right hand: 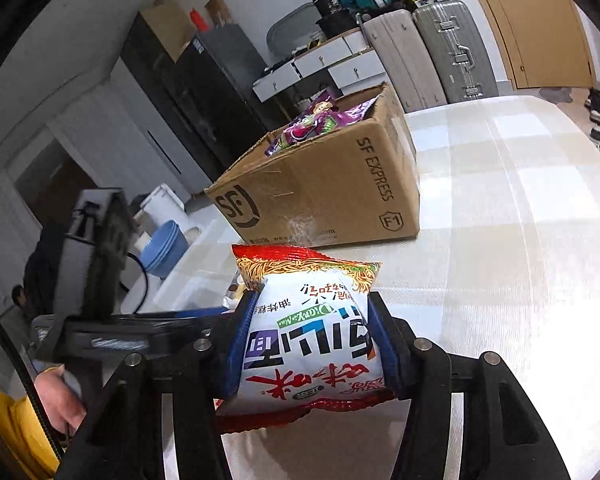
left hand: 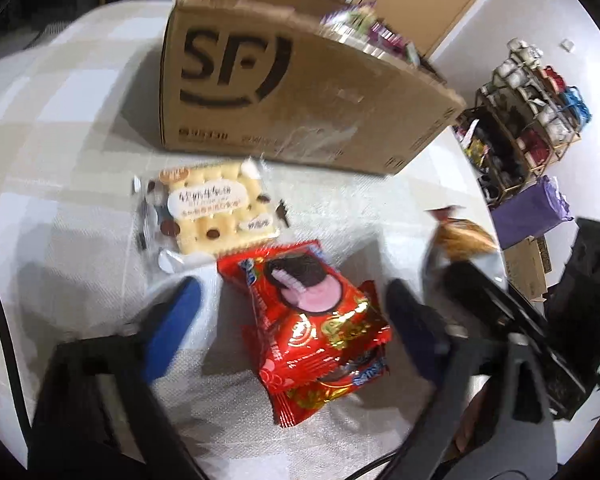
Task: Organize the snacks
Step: 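Grasp the white snack bag with the right gripper while the left gripper grasps the red biscuit pack, then lift both held packs and carry them over the cardboard box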
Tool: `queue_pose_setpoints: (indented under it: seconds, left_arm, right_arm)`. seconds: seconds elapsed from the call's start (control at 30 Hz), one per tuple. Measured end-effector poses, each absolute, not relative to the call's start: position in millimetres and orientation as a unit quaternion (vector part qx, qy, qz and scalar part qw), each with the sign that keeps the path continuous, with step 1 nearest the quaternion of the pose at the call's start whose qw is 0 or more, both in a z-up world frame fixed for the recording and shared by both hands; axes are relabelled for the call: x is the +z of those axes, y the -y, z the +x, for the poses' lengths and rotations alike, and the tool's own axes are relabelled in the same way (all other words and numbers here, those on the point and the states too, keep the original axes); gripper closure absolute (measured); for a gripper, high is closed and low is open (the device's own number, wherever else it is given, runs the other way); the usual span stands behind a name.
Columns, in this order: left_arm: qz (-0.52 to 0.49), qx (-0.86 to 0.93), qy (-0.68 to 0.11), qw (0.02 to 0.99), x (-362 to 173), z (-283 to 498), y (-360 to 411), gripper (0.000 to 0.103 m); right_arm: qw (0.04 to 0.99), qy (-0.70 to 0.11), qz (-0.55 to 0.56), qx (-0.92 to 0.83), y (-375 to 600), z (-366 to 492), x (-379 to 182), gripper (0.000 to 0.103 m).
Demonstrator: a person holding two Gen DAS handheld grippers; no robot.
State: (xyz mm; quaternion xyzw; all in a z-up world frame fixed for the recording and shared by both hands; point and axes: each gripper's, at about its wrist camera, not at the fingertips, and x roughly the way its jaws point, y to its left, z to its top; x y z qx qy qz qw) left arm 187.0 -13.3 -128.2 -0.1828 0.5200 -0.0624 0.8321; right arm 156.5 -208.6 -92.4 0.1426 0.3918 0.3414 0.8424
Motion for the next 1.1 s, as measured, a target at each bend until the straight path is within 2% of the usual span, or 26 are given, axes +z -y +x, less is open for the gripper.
queue_pose_setpoints:
  seconds: [0.13,0.2,0.37,0.67,1.1]
  left_arm:
    - [-0.184,-0.055,-0.524,0.830,-130.0,187.7,11.7,0.041]
    - [-0.179,-0.057,-0.526,0.829,-129.3,186.6,12.1,0.055]
    - [-0.167,-0.061,-0.526,0.832,-130.8,174.5,13.7,0.060]
    - [-0.133,-0.048,-0.519,0.843,-117.2,147.3,5.1,0.062]
    - [-0.106,-0.059,-0.453,0.883,-47.7,86.6,0.6,0.062]
  right_arm:
    - [0.841,-0.384,0.166,0.343,217.4,153.1,-95.9,0.049]
    - [0.840,-0.384,0.176,0.342,220.0,156.3,-98.5,0.049]
    - [0.836,-0.382,0.194,0.343,226.7,157.0,-100.5,0.049]
    - [0.833,-0.377,0.218,0.341,235.1,158.7,-102.2,0.049]
    - [0.850,-0.353,0.207,0.333,229.7,105.6,-59.5,0.049]
